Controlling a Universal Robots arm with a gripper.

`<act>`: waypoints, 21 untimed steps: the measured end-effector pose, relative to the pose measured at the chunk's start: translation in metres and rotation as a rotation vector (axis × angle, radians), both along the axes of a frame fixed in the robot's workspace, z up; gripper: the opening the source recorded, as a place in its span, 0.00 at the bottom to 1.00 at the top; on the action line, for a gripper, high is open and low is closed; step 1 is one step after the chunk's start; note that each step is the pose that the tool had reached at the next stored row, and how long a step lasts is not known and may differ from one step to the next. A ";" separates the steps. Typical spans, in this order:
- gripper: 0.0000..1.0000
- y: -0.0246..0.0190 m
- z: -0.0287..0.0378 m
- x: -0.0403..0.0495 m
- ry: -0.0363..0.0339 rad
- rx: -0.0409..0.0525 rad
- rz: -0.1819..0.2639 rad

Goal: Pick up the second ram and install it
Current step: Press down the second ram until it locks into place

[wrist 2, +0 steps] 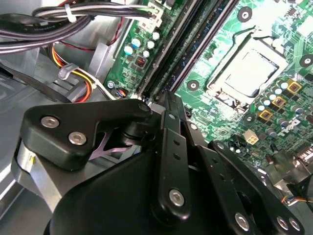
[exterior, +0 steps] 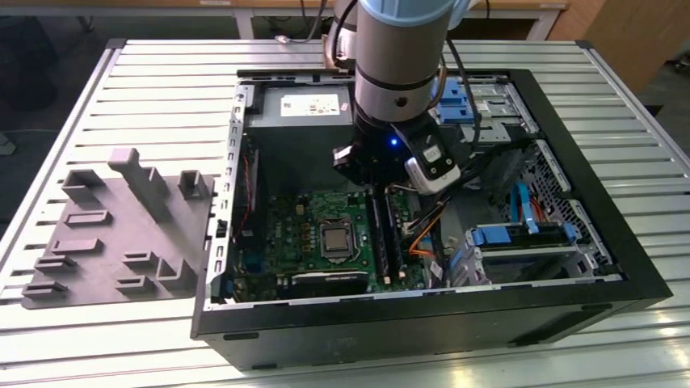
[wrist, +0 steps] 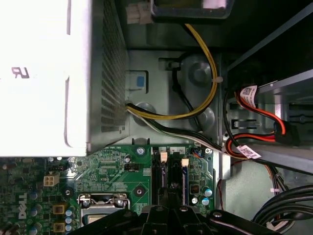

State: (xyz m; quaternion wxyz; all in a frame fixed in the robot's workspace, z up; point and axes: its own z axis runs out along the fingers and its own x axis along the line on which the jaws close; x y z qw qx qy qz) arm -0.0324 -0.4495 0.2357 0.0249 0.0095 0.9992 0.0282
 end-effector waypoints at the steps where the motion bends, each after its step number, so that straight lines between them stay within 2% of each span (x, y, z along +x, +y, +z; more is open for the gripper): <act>1: 0.11 0.0000 0.0000 0.0005 0.0000 0.0000 0.000; 8: 0.11 0.0041 -0.0010 0.0005 -0.0001 0.0001 0.000; 12: 0.11 0.0049 -0.0037 0.0005 -0.0001 0.0000 -0.001; 21: 0.11 0.0075 -0.0055 -0.0014 -0.0001 0.0001 -0.001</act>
